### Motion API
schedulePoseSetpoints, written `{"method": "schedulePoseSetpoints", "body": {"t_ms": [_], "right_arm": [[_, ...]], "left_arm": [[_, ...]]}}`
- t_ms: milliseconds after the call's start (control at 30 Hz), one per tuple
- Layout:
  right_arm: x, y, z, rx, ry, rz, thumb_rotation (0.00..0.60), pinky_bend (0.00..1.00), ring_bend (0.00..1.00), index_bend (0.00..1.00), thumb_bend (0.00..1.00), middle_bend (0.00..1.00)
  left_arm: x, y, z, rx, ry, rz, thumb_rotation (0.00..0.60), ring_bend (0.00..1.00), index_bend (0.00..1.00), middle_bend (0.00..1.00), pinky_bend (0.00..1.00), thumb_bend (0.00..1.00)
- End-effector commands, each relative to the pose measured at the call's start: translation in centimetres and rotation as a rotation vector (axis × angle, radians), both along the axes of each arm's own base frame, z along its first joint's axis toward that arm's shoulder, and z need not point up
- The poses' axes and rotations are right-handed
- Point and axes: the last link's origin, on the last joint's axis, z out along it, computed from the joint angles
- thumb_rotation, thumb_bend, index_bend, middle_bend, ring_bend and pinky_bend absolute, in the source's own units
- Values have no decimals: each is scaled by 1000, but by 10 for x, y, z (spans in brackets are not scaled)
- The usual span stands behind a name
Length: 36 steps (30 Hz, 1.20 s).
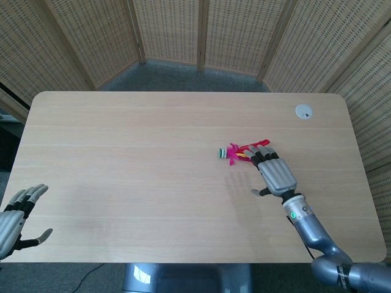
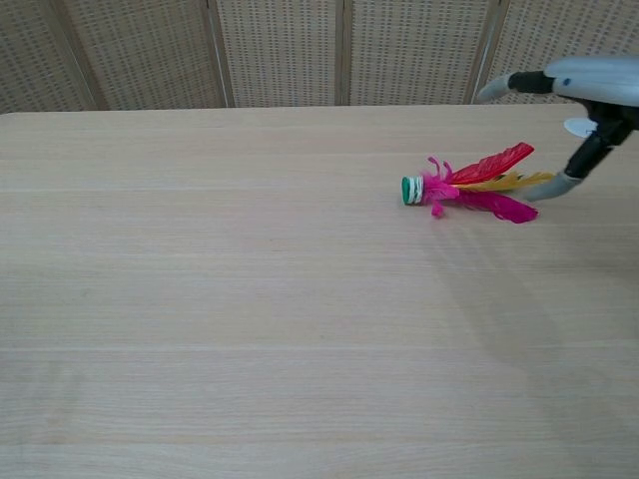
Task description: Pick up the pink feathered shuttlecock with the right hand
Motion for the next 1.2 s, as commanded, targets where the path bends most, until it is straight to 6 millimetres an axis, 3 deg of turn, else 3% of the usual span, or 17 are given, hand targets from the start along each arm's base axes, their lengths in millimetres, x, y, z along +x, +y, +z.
{"method": "schedulePoseSetpoints", "body": {"t_ms": [33, 300, 533, 733, 800, 900, 967, 1000, 1067, 1133, 1200], "right_arm": [[19, -43, -29, 56, -17, -24, 597, 0, 0, 0, 142, 0], [23, -93, -77, 119, 16, -103, 597, 0, 0, 0, 144, 0], [18, -115, -109, 143, 53, -163, 596, 0, 0, 0, 144, 0], [9, -127, -119, 137, 113, -190, 598, 0, 0, 0, 148, 0], [5, -129, -120, 130, 129, -194, 600, 0, 0, 66, 147, 13], [-1, -130, -123, 122, 132, -210, 600, 0, 13, 244, 146, 158], [-2, -130, -126, 116, 119, -220, 600, 0, 99, 338, 148, 284], [-2, -130, -128, 107, 114, -220, 600, 25, 199, 416, 148, 380], [-2, -129, -128, 94, 103, -215, 600, 183, 452, 587, 129, 608], [-2, -129, -126, 85, 88, -206, 600, 437, 742, 749, 62, 867], [-4, -129, -122, 76, 80, -193, 600, 553, 869, 793, 22, 973]], "left_arm": [[-3, 3, -3, -8, -1, 10, 600, 0, 0, 0, 0, 317], [-5, 10, -10, -24, -2, 30, 600, 0, 0, 0, 0, 319], [-7, 12, -13, -30, -5, 49, 600, 0, 0, 0, 0, 317], [-13, 11, -10, -19, -1, 73, 600, 0, 0, 0, 0, 318], [-14, 10, -10, -18, -2, 80, 600, 0, 0, 0, 0, 317], [-15, 11, -11, -19, -10, 79, 600, 0, 0, 0, 0, 318], [-14, 11, -13, -20, -18, 77, 600, 0, 0, 0, 0, 317], [-13, 11, -14, -22, -24, 75, 600, 0, 0, 0, 0, 319], [-13, 11, -15, -22, -27, 74, 600, 0, 0, 0, 0, 318], [-14, 10, -14, -19, -26, 78, 600, 0, 0, 0, 0, 317], [-16, 10, -13, -15, -25, 86, 600, 0, 0, 0, 0, 317]]}}
